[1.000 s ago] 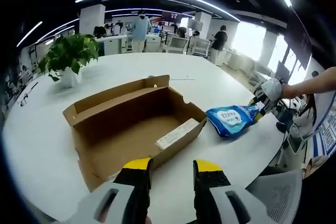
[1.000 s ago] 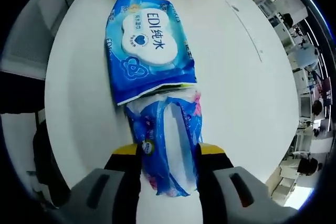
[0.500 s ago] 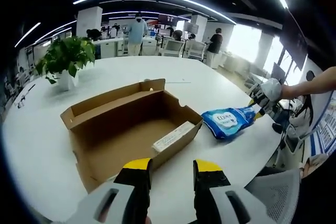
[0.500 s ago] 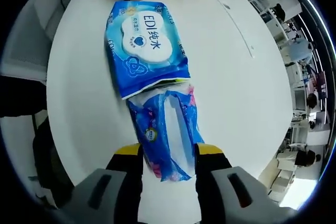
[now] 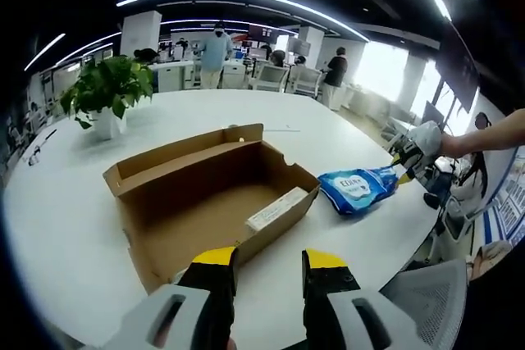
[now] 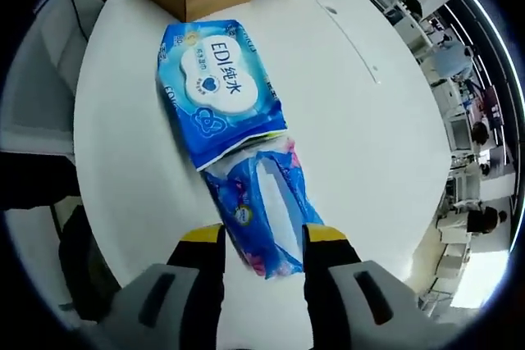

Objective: Operate the shoe box by opening the lid, removing the specified soft item, and placing it in the target area until the item is outside and the box remains undamaged.

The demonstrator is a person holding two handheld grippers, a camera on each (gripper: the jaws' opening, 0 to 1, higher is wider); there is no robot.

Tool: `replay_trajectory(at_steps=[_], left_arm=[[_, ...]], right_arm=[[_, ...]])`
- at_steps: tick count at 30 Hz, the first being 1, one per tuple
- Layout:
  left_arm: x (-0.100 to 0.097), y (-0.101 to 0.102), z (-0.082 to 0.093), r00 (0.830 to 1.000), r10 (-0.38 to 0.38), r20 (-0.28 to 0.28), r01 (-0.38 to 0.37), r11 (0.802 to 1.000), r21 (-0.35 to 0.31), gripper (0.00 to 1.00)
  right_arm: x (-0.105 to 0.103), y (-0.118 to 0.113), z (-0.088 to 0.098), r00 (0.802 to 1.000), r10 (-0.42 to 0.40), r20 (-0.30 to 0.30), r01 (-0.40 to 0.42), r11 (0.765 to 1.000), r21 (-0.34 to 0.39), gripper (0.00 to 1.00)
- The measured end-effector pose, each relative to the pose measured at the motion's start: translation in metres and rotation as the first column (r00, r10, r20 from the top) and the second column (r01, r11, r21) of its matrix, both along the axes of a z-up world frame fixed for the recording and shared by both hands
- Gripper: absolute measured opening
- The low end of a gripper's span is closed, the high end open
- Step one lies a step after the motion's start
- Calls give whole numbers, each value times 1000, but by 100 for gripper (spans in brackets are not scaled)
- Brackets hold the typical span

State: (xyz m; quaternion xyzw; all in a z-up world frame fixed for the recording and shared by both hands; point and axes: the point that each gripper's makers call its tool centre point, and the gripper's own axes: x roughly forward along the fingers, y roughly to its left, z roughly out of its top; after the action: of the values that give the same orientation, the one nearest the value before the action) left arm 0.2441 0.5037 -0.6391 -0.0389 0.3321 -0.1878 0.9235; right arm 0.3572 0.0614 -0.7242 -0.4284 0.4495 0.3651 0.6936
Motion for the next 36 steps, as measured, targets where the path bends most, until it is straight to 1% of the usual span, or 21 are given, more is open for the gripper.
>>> replay_trajectory(at_steps=[2,5,7,17,18,19,21,25,28,32,35,36], left_arm=[[0,7,-1,1000,2,1,-2,1000,-2,31],[-1,10,0,1000,4,4,-4,1000,-4,31],[-1,12,1,1000,6,6,-6,1000,-6,31],[-3,16,1,1000,6,8,-5,1000,-21,31],[-3,16,1,1000,5,8,-5,1000,-23,31],[-3,17,1,1000,4,8,-4,1000,-24,31],[-3,18,1,1000,3,8,-3,1000,-26,31],[-1,22,1,1000,0,10,0,1000,-27,31],[0,22,1,1000,3,14,-2,1000,-31,31],[-2,24,-1,1000,5,11,-5,999,-35,31],[-2,26,-2,1000,8,9,-7,999,-39,31],[-3,27,-3,1000,10,7,-10,999,-43,31]], right_arm=[[0,2,2,1000,-29,2,29,999,18,34],[-1,5,6,997,-75,4,75,996,49,34],[-3,5,7,996,-91,3,91,994,56,34],[-4,9,14,978,-207,5,204,970,131,33],[-3,10,16,971,-239,5,235,960,155,33],[-2,10,17,969,-246,6,242,957,159,33],[0,12,22,958,-287,9,280,940,194,33],[2,13,25,947,-320,1,313,925,217,34],[2,15,30,935,-354,-3,343,905,250,34],[6,15,32,923,-385,-1,370,888,272,34],[8,20,35,909,-417,-12,399,862,311,34],[11,23,37,900,-435,-17,414,845,337,34]])
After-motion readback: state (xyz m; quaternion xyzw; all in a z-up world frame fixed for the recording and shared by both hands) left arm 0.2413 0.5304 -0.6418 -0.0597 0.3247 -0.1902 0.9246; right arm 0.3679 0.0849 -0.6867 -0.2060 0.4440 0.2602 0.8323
